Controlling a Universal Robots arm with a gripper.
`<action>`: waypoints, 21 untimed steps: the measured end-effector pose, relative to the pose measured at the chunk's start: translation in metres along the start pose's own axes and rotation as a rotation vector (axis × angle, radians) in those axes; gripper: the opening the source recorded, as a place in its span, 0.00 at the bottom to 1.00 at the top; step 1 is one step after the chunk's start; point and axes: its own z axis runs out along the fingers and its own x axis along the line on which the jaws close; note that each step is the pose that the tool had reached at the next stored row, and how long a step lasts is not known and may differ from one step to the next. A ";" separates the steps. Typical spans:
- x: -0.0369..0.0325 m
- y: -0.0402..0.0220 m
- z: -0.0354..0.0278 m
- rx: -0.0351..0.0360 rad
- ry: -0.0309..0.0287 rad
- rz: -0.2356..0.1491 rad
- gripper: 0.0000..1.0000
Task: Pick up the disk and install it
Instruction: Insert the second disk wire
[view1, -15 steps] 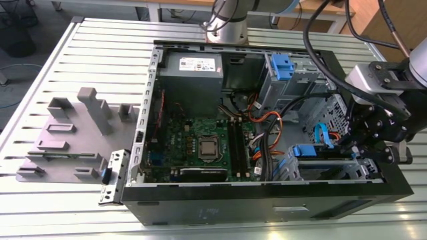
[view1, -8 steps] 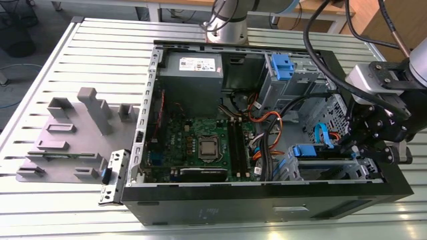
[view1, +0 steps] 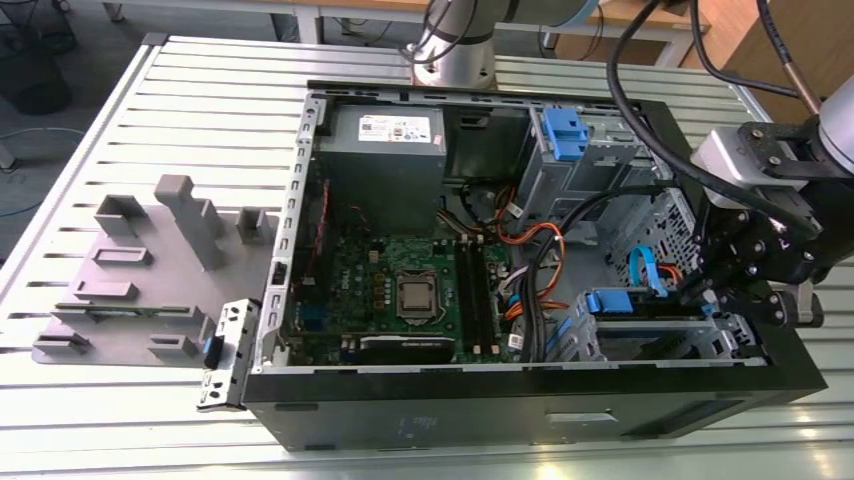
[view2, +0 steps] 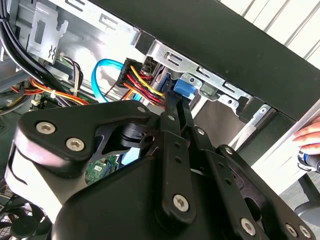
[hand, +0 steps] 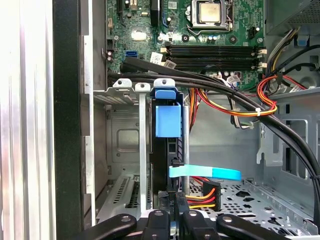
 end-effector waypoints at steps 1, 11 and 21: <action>0.0000 0.0000 0.0000 0.0000 0.0000 0.000 0.17; -0.0006 0.0000 -0.0051 0.0000 -0.0004 0.000 0.17; -0.0065 0.0049 -0.0043 0.0000 -0.0003 0.000 0.17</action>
